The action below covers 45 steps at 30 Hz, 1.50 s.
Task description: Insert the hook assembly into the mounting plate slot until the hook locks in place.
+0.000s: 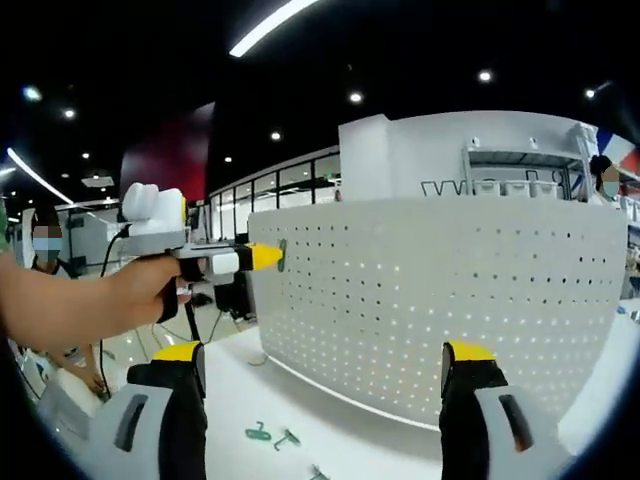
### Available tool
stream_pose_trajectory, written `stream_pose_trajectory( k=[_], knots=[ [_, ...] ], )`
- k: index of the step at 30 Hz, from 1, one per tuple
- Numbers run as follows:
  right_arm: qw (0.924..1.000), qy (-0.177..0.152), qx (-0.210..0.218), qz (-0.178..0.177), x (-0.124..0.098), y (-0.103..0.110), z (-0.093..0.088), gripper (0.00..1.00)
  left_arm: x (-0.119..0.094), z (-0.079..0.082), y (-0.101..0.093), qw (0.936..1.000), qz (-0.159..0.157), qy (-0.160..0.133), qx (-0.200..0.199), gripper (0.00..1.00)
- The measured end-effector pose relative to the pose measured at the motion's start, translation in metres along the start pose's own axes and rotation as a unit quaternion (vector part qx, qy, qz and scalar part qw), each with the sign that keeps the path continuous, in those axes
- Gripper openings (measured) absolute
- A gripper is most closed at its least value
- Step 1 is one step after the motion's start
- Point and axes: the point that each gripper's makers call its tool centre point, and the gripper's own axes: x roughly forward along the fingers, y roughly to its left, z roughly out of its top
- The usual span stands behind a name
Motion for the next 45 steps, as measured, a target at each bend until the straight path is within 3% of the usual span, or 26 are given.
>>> stream_pose_trajectory(
  k=[8, 18, 24, 45],
  knots=[
    [1.0000, -0.002, -0.009, 0.000, 0.000, -0.003, 0.003, 1.00, 0.017, 0.021, 0.014, 0.9993, 0.029, -0.021, 0.011, 0.03],
    [1.0000, 0.001, -0.005, -0.001, 0.000, -0.012, -0.001, 1.00, 0.039, 0.035, 0.032, 0.9978, 0.055, -0.032, 0.018, 0.03],
    [1.0000, 0.002, -0.004, 0.000, 0.003, -0.012, 0.000, 1.00, 0.043, 0.033, 0.032, 0.9972, 0.060, -0.028, 0.034, 0.03],
    [1.0000, 0.008, -0.001, 0.001, 0.004, -0.012, -0.003, 0.99, 0.054, 0.022, 0.038, 0.9975, 0.065, -0.013, 0.023, 0.03]
  ],
)
